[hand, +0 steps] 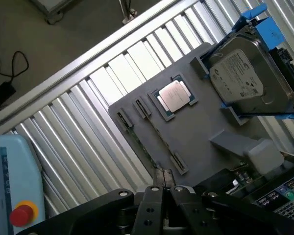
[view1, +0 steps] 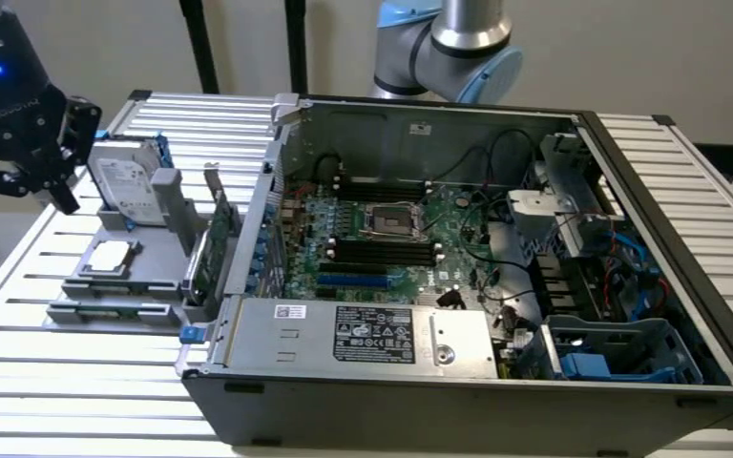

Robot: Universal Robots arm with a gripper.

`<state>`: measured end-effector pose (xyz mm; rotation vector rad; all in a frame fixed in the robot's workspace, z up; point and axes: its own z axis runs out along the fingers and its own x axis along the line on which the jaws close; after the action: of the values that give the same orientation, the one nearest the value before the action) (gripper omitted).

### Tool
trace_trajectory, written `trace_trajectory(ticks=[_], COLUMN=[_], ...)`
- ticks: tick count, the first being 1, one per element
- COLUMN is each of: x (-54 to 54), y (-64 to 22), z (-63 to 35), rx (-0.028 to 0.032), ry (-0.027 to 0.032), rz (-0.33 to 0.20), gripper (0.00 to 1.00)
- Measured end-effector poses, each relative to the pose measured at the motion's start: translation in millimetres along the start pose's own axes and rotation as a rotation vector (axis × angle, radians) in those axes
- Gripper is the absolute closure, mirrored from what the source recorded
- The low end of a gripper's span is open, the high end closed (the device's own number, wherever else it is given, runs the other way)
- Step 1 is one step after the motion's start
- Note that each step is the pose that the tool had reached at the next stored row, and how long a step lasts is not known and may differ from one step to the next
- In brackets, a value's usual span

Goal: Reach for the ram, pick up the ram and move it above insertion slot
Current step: 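Pick up the ram and move it above insertion slot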

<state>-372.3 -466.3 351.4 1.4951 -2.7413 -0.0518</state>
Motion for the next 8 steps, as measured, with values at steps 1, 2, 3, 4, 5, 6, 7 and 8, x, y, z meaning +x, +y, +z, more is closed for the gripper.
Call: trace_trajectory(ticks=[1, 2, 3, 4, 5, 6, 7, 8], x=[0.0, 0.0, 0.0, 0.0, 0.0, 0.0, 0.0, 0.0], y=[0.0, 0.0, 0.0, 0.0, 0.0, 0.0, 0.0, 0.0], z=[0.1, 0.2, 0.3, 0.4, 0.6, 0.7, 0.8, 1.0], rx=[0.0, 0.0, 0.0, 0.0, 0.0, 0.0, 0.0, 0.0], ry=[0.0008, 0.0014, 0.002, 0.0028, 0.0035, 0.0042, 0.005, 0.0056], rz=[-0.018, -0.036, -0.054, -0.072, -0.09, -0.109, -0.128, -0.147], gripper=[0.89, 0.89, 0.89, 0.89, 0.89, 0.89, 0.89, 0.89])
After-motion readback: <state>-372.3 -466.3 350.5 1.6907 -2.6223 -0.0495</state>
